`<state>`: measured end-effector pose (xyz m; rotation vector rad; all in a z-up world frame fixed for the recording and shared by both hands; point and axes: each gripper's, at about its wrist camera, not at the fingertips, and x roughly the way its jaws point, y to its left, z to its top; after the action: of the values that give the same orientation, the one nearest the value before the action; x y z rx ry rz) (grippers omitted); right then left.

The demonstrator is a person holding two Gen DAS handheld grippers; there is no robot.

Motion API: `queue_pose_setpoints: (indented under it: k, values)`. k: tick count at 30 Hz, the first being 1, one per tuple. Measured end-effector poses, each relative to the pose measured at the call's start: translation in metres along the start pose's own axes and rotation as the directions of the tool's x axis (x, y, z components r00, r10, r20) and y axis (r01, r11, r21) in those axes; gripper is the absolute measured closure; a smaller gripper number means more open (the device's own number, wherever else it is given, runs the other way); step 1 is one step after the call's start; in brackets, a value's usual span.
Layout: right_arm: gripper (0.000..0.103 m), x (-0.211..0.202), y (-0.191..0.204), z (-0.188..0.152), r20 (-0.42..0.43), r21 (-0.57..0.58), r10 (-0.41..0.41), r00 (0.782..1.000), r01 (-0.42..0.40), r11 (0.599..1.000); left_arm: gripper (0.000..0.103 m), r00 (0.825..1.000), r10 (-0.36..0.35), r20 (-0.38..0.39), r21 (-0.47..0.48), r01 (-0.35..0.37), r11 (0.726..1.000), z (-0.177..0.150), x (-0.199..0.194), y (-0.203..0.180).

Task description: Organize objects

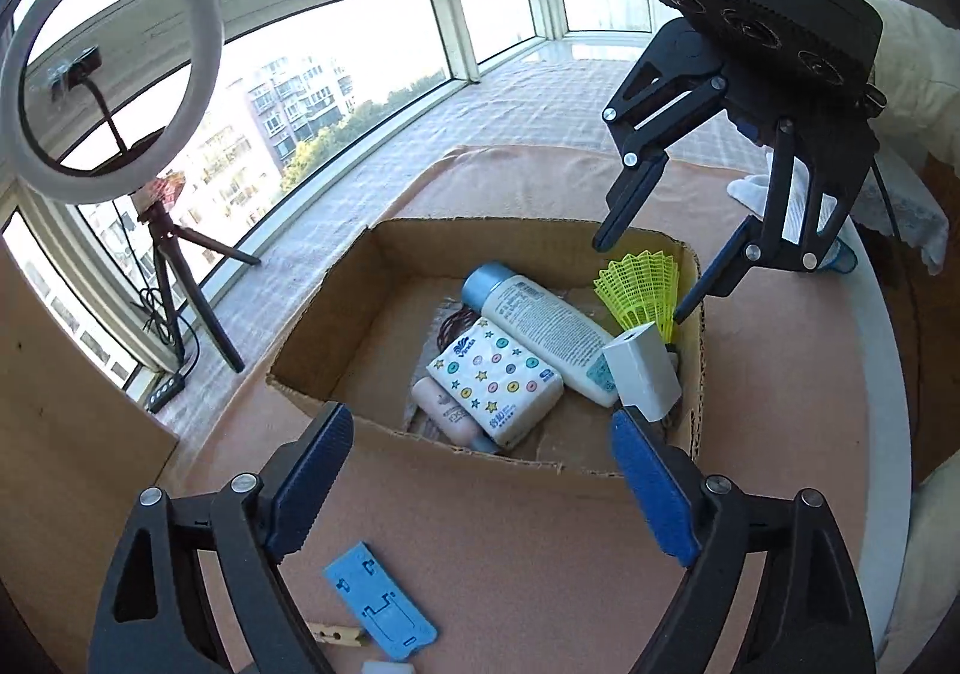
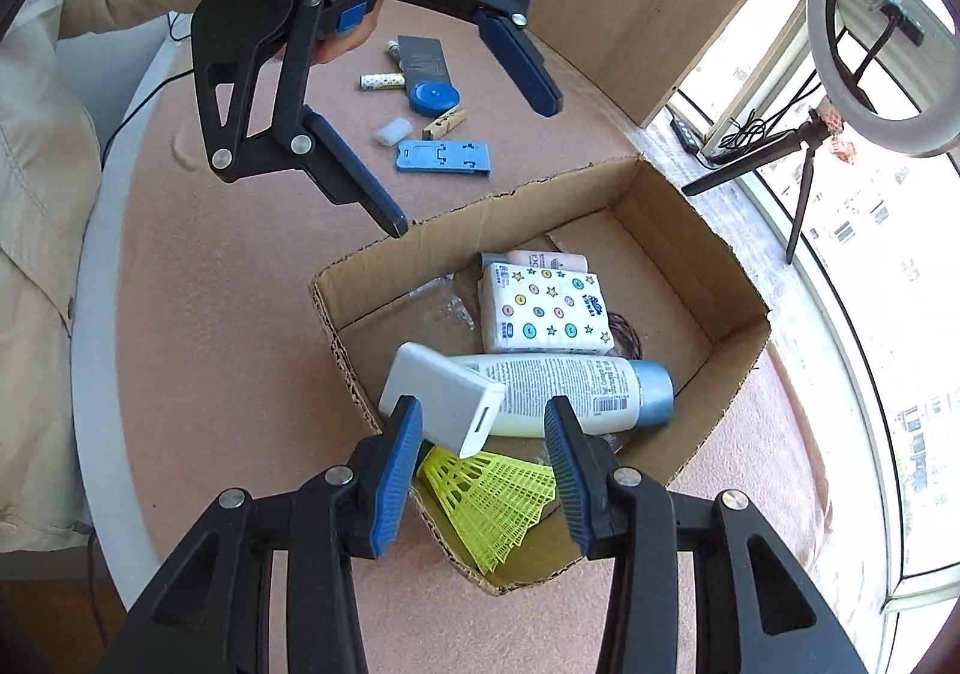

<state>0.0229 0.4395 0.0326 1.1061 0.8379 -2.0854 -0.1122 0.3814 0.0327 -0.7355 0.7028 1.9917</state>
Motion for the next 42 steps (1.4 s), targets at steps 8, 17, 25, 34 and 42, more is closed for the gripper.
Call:
queue_pose_setpoints:
  k: [8,17,25,34,42]
  values:
    - [0.034,0.021,0.023,0.094,0.035,0.125,-0.115,0.993,0.110,0.986,0.004,0.980,0.197,0.007,-0.399,-0.178,0.899,-0.124,-0.099,0.046]
    - [0.028,0.108,0.074,0.200,-0.120,0.552,-0.070,0.990,0.125,0.825,0.000,0.956,0.275,-0.098,-0.740,-0.255,0.622,-0.262,-0.185,0.103]
    - [0.028,0.158,0.098,0.219,-0.248,0.718,-0.139,0.959,0.278,0.638,0.000,0.943,0.321,-0.092,-0.806,-0.260,0.531,-0.327,-0.225,0.107]
    - [0.028,0.156,0.100,0.213,-0.335,0.752,-0.246,0.910,0.415,0.512,0.000,0.941,0.337,-0.027,-0.829,-0.210,0.519,-0.352,-0.247,0.099]
    - [0.028,0.160,0.103,0.217,-0.370,0.767,-0.259,0.892,0.451,0.457,0.000,0.946,0.324,0.004,-0.804,-0.190,0.563,-0.348,-0.250,0.083]
